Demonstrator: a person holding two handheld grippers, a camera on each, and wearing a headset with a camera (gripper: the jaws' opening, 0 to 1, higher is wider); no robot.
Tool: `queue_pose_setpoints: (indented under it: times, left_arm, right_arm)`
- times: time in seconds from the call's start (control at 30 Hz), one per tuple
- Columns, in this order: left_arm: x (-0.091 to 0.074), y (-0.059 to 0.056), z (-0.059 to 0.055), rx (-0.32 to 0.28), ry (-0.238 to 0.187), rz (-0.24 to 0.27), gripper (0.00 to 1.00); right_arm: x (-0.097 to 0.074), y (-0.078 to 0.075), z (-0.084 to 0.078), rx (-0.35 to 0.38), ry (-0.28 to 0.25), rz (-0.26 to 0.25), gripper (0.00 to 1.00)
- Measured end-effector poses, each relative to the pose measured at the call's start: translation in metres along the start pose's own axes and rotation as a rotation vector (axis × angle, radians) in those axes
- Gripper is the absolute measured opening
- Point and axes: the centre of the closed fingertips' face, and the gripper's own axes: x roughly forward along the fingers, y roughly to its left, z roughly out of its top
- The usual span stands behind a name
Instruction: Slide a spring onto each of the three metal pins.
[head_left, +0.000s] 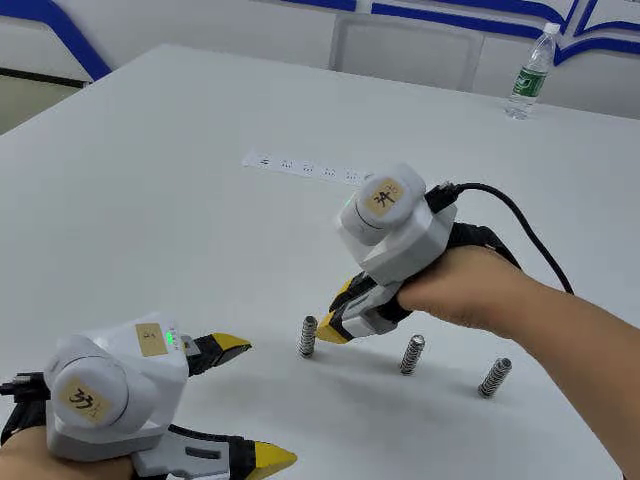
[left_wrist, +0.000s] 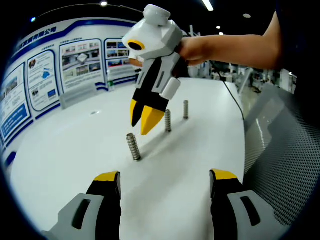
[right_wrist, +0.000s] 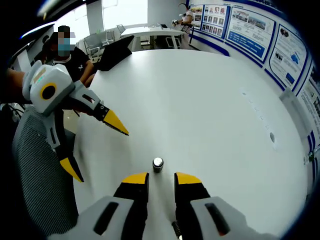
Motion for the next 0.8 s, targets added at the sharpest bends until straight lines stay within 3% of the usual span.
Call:
queue_pose_setpoints:
  times: [0.33, 0.8]
  left_arm:
    - [0.0, 0.0, 0.004, -0.007, -0.008, 0.0, 0.75]
    - [0.001, -0.004, 0.004, -0.011, -0.008, -0.007, 0.76]
  right_arm:
    - [-0.019, 0.005, -0.003, 0.029, -0.066, -0.031, 0.22]
    - [-0.036, 0.018, -0.032, 0.087, -0.106, -0.051, 0.24]
